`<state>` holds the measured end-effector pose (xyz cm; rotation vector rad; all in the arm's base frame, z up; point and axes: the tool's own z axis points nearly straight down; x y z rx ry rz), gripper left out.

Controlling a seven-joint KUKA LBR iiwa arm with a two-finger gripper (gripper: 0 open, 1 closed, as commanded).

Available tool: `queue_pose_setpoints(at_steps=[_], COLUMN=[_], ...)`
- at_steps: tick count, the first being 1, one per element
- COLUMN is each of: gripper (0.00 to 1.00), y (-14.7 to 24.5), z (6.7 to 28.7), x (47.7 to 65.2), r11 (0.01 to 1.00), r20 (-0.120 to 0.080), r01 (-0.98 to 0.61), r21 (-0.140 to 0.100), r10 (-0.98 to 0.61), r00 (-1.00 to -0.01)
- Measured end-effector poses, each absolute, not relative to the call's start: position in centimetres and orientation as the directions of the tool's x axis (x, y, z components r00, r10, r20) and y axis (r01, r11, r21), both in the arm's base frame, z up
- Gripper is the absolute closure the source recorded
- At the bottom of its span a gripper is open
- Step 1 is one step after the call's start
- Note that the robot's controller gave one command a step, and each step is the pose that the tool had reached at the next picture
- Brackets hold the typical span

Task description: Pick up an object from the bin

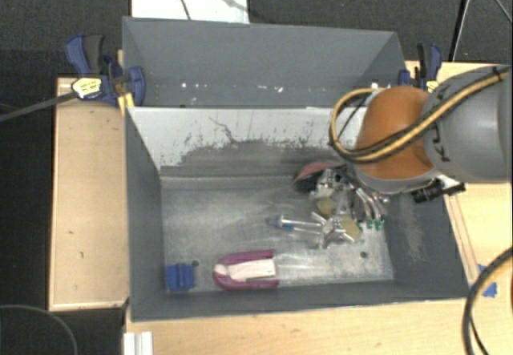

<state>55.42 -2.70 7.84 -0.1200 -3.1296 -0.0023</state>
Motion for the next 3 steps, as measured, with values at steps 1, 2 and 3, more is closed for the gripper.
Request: queue_pose_setpoints(at_steps=[1, 2, 3], gripper=[1.00, 1.00, 1.00], y=[-2.7, -2.7, -2.7], z=[7.9, 9.4, 11.8], x=[55.6, 55.7, 55.8], r11=[0.997, 0.997, 0.997], r20=[0.004, -0.004, -0.006], r01=[0.078, 0.078, 0.079], r21=[0.002, 0.001, 0.001], r10=[0.078, 0.078, 0.079], r00=[-0.997, -0.997, -0.997])
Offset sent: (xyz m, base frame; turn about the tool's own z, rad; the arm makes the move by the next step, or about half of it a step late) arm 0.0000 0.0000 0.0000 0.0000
